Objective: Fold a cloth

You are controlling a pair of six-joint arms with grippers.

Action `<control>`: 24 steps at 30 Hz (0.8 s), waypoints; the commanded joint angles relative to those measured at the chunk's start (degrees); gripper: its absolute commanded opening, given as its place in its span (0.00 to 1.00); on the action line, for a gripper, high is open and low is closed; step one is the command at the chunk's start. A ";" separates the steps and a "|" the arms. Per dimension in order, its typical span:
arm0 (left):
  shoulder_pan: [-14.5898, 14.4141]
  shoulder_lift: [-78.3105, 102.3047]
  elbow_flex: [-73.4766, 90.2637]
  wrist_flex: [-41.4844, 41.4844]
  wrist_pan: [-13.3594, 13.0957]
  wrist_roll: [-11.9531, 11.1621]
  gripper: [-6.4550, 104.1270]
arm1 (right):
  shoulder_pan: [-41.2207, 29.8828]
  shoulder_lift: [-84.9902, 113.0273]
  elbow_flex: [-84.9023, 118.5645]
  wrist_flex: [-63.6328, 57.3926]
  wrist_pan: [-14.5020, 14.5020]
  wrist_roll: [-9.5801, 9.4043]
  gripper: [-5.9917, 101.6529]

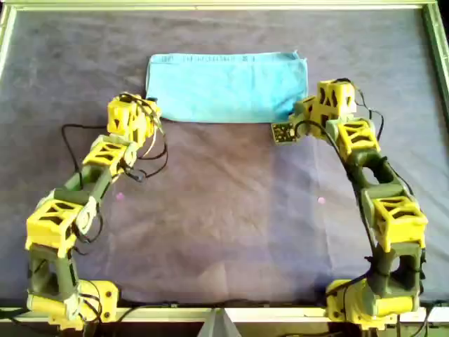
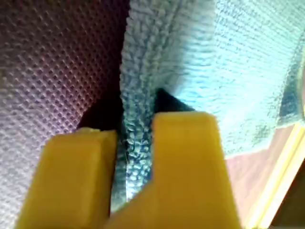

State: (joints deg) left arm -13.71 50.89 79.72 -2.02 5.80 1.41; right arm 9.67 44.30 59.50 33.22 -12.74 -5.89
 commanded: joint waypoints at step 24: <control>-1.05 22.06 16.08 0.26 0.88 0.35 0.05 | -0.70 16.00 2.02 7.47 -0.53 0.62 0.04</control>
State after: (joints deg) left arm -13.80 67.06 95.01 -1.76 6.86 1.32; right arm 9.40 50.54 62.14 37.88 -12.92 -5.54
